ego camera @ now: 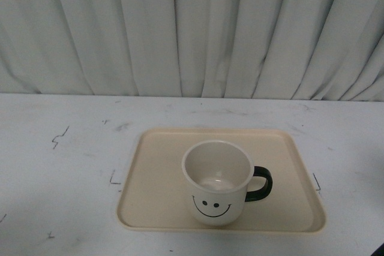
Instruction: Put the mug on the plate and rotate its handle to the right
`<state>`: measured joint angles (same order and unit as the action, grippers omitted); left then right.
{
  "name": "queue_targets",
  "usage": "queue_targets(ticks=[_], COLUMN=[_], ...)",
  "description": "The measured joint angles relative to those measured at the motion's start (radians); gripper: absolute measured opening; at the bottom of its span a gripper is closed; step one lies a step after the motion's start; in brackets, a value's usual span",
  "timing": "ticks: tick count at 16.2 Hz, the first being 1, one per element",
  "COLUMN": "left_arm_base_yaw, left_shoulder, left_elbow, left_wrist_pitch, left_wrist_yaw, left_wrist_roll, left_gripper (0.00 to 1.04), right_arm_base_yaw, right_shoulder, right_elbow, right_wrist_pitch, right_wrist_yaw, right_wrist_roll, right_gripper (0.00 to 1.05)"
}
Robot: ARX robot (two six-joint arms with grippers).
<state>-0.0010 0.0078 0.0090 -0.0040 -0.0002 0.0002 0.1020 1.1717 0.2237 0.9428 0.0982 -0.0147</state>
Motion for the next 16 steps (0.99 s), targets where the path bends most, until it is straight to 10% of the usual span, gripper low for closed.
queue_targets(ticks=[16], left_arm_base_yaw=[0.000], left_shoulder=[0.000], left_elbow=[0.000], left_wrist_pitch=[0.000], left_wrist_yaw=[0.000], left_wrist_roll=[0.000], left_gripper=[0.98], right_arm_base_yaw=[-0.108], right_shoulder=[-0.584], right_elbow=[-0.212], right_wrist_pitch=[-0.365], right_wrist_yaw=[-0.095], right_wrist_roll=[0.000], right_gripper=[0.02])
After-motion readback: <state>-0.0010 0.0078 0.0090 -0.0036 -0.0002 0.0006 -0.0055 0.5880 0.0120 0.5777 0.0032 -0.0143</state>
